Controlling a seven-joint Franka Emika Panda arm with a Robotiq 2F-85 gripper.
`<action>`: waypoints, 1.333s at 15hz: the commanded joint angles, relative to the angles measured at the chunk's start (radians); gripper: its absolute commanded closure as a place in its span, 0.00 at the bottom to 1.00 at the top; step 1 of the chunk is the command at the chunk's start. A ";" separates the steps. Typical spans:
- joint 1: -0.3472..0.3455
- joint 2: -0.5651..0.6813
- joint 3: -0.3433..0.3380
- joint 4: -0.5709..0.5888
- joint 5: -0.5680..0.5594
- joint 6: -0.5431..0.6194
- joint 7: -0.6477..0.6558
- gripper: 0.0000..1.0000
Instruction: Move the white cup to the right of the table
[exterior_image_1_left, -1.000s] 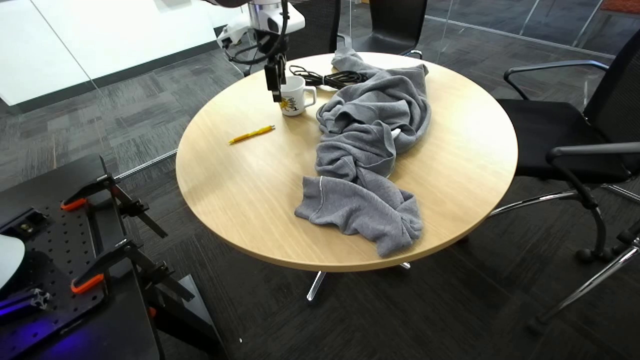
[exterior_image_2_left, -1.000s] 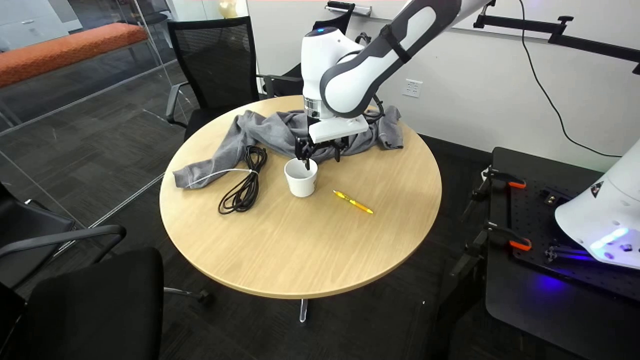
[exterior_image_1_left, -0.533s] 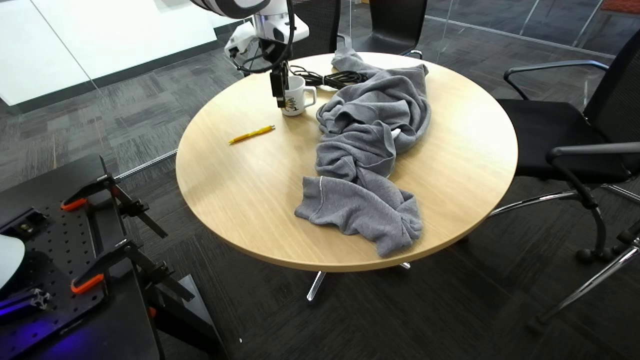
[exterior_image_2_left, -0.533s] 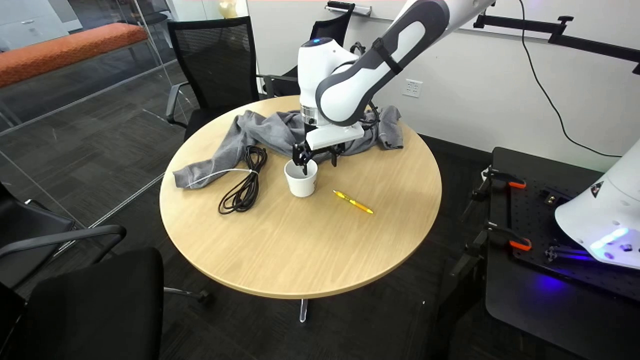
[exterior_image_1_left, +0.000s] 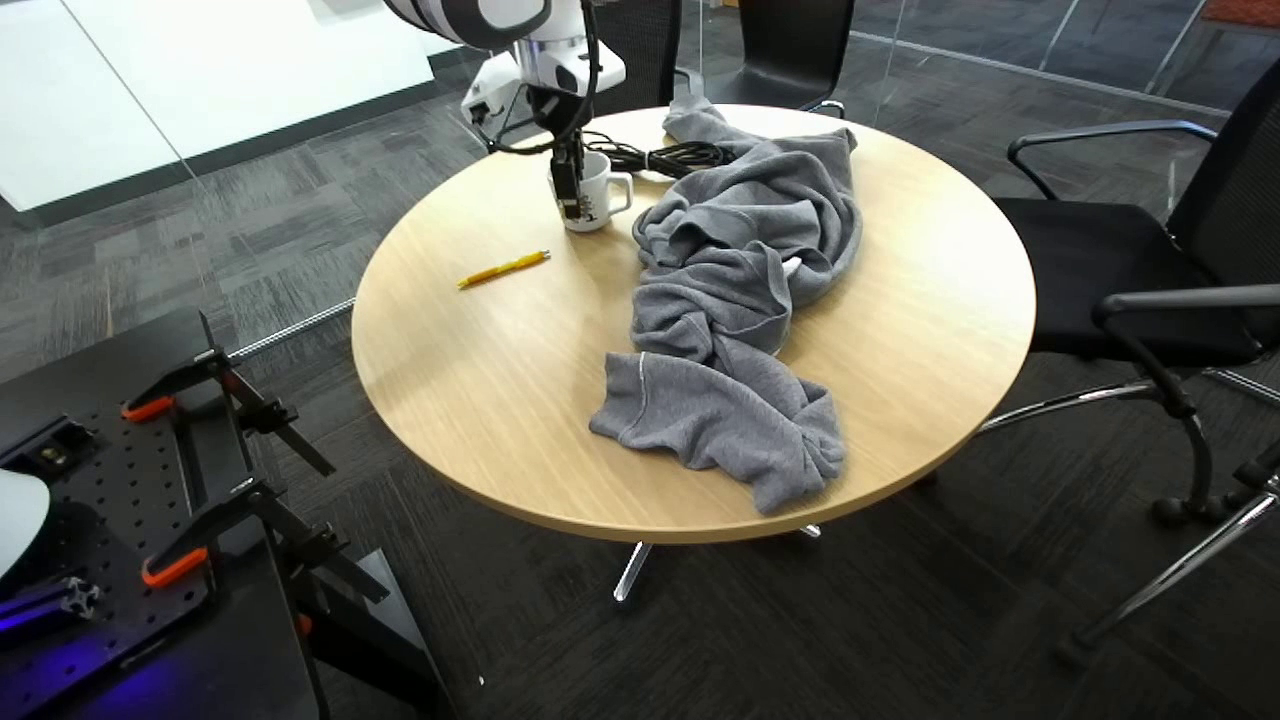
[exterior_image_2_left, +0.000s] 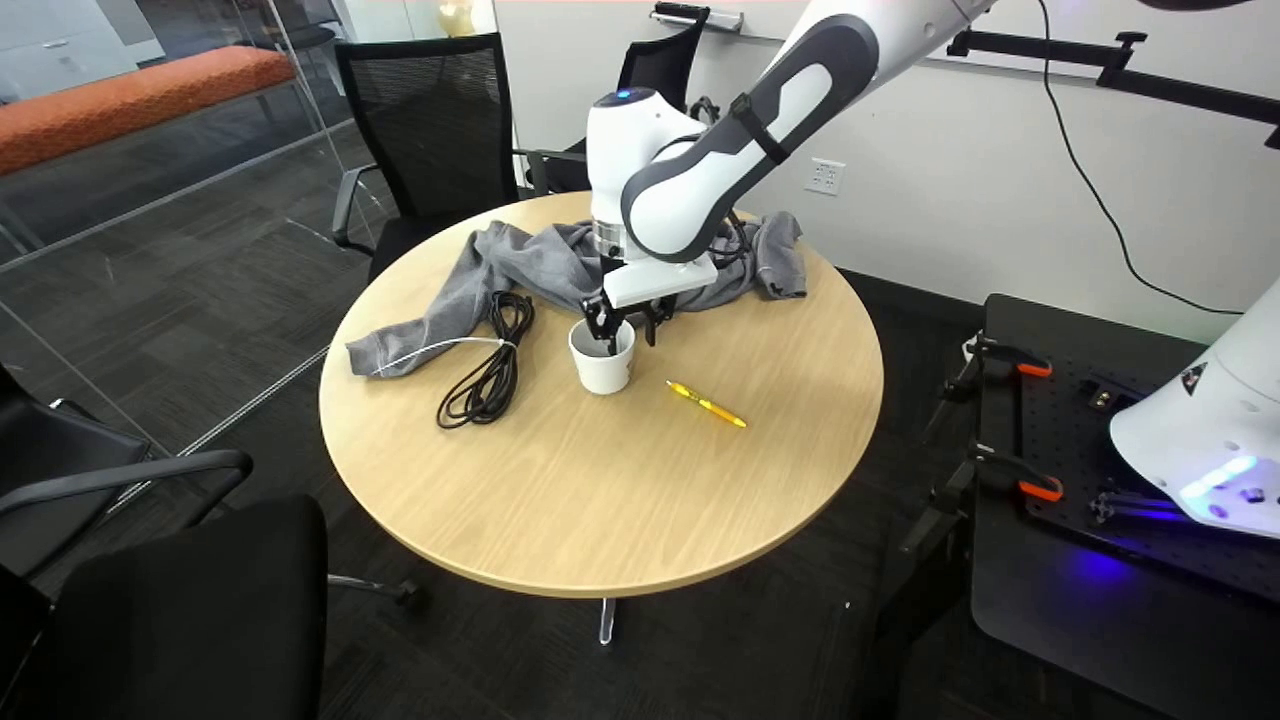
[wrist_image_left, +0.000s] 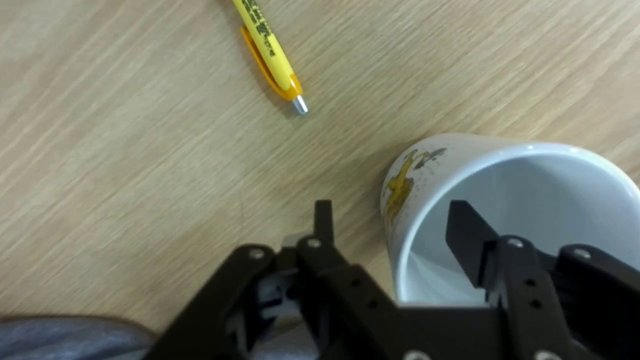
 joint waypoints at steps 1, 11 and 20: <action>0.013 0.028 -0.015 0.047 0.030 -0.007 -0.027 0.69; 0.010 0.042 -0.020 0.072 0.044 -0.027 -0.010 0.97; -0.007 0.008 -0.044 0.006 0.110 0.016 0.007 0.97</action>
